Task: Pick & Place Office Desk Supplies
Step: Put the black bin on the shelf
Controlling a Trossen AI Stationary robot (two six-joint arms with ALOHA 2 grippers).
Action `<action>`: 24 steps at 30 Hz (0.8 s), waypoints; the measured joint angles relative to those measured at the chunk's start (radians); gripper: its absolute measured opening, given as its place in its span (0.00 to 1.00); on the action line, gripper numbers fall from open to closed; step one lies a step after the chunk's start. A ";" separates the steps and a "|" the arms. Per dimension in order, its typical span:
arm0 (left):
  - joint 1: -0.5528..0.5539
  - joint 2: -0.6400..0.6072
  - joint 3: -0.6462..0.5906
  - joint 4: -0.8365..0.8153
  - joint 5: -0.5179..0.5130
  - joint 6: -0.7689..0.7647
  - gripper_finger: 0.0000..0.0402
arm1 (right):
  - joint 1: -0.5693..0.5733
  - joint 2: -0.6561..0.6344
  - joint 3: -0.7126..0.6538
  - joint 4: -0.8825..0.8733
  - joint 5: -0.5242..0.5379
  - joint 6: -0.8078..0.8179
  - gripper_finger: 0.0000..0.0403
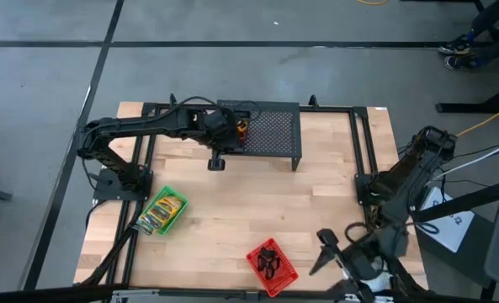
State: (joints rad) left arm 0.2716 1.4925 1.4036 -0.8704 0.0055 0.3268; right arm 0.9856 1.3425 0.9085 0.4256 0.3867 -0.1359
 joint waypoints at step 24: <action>0.112 0.027 0.002 -0.003 -0.012 -0.012 0.01 | -0.089 -0.051 -0.199 0.211 -0.069 0.078 0.65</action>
State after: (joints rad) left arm 0.3837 1.5196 1.4055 -0.8734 -0.0060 0.3146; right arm 0.8963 1.2919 0.7097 0.6367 0.3176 -0.0575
